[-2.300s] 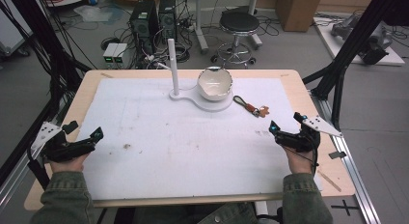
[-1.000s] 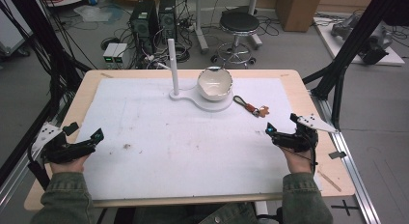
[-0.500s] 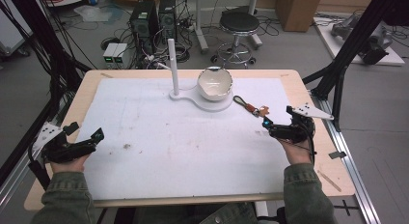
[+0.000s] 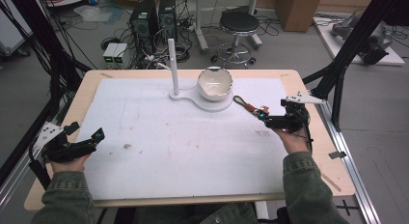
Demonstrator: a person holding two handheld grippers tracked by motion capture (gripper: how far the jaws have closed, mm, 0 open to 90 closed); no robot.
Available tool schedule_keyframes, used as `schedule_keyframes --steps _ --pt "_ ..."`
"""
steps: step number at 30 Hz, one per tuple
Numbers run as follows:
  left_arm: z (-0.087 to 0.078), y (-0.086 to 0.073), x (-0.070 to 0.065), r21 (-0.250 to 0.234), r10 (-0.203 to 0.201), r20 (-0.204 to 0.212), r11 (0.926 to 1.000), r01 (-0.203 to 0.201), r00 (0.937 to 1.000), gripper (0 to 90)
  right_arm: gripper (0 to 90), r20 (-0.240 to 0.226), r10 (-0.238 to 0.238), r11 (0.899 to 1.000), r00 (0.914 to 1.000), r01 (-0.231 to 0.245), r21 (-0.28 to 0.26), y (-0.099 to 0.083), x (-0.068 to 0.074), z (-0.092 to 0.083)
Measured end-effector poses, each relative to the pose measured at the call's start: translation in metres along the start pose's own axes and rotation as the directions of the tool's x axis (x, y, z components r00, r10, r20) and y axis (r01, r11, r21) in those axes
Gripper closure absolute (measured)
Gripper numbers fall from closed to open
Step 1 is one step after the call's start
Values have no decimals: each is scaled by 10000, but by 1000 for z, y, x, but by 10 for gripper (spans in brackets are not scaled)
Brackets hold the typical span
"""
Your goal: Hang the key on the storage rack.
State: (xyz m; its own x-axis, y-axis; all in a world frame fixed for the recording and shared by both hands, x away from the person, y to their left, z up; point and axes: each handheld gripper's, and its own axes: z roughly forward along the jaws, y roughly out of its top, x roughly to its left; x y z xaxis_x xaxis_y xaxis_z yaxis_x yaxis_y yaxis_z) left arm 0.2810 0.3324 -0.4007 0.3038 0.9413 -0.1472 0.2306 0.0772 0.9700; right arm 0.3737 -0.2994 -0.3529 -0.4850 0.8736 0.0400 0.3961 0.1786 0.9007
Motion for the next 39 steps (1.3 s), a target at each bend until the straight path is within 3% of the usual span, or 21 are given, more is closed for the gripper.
schedule_keyframes --steps 10,39 --pt "0 0 0 1 -12 39 10000 12 10000 17 5 -122 -205 9989 9997 210 430 12 -2 12" --pt "1 0 1 -23 -63 46 10000 63 10000 17 5 -322 -17 9859 9995 70 1675 40 -22 43"
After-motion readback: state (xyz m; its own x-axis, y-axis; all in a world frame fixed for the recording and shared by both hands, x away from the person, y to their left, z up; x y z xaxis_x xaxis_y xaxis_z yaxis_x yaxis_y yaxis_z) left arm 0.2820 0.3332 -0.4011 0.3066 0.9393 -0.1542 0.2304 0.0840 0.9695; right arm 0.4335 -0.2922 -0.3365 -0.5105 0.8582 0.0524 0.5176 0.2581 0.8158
